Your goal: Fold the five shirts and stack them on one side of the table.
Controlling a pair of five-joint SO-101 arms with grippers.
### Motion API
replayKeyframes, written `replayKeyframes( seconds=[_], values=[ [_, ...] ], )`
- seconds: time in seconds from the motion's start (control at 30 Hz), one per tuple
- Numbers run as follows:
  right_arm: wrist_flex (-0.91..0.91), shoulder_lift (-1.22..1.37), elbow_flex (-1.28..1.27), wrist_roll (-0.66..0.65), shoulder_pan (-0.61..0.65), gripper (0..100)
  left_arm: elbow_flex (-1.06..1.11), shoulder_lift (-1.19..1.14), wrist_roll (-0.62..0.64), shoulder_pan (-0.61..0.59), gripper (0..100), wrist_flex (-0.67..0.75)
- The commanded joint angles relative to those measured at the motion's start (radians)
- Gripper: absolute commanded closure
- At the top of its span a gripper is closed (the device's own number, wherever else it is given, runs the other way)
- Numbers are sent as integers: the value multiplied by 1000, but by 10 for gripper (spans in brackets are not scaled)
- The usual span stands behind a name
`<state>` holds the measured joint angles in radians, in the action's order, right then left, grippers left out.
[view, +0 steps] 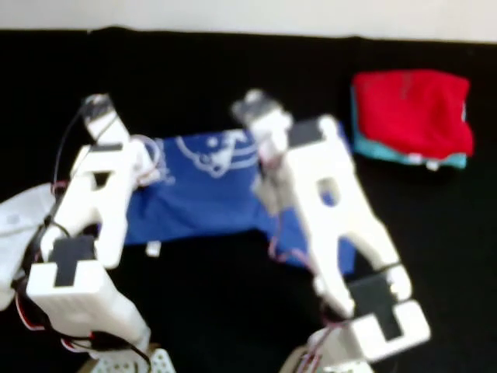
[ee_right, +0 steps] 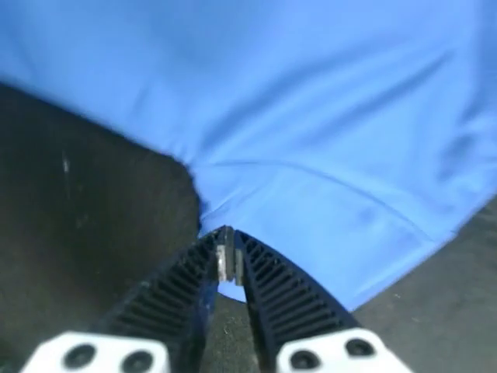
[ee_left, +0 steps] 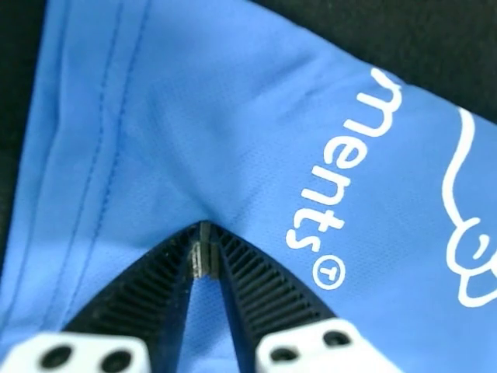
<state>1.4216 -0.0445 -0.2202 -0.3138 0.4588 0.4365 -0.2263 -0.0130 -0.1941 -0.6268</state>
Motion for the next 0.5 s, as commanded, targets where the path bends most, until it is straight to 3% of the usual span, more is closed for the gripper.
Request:
replayKeyframes(
  seconds=[0.0, 0.2, 0.47],
  values=[
    [-128, -113, -306, -68, 15, 972, -28, -5, 3, 18, 992, 12],
    [-125, -157, -426, -169, -35, 803, -30, -5, 3, 21, 992, 12],
    [-180, -136, -498, -249, -36, 797, -30, -5, 3, 21, 992, 12]
  ],
)
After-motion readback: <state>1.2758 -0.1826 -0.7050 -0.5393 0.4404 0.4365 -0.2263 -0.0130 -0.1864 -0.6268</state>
